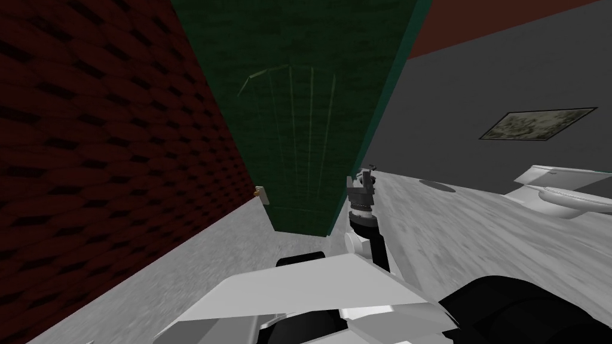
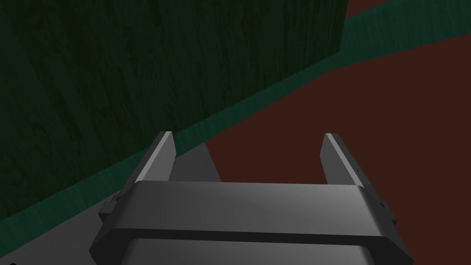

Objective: Push the door open

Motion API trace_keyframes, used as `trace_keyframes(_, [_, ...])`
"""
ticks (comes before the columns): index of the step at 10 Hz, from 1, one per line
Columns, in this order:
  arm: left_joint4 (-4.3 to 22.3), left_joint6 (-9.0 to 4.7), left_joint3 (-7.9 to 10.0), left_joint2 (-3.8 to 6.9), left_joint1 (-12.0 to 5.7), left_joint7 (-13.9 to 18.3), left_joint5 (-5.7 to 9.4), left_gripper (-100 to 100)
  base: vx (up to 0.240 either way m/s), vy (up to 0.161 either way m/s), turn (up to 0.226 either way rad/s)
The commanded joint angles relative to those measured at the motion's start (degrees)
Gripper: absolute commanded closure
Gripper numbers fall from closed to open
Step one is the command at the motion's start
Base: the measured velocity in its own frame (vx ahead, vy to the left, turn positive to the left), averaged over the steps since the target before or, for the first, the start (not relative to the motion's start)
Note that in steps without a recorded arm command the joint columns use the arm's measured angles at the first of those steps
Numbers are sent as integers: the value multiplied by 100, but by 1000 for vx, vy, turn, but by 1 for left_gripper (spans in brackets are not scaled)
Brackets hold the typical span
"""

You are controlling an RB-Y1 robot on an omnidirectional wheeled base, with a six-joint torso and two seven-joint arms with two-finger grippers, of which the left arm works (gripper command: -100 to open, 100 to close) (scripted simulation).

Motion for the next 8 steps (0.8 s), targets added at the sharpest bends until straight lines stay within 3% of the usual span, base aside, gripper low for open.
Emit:
trace_keyframes(1, [-30, -104, 225, 36, 17, -172, 60, 100, -11, 166, -60])
trace_keyframes(3, [90, -134, 302, 42, 15, -229, 81, 100, -16, 130, -30])
trace_keyframes(5, [-23, -134, 302, 42, 15, -229, 81, 100, 2, 7, 5])
trace_keyframes(8, [11, -274, 664, 74, 9, -493, 181, 100, 5, 93, -46])
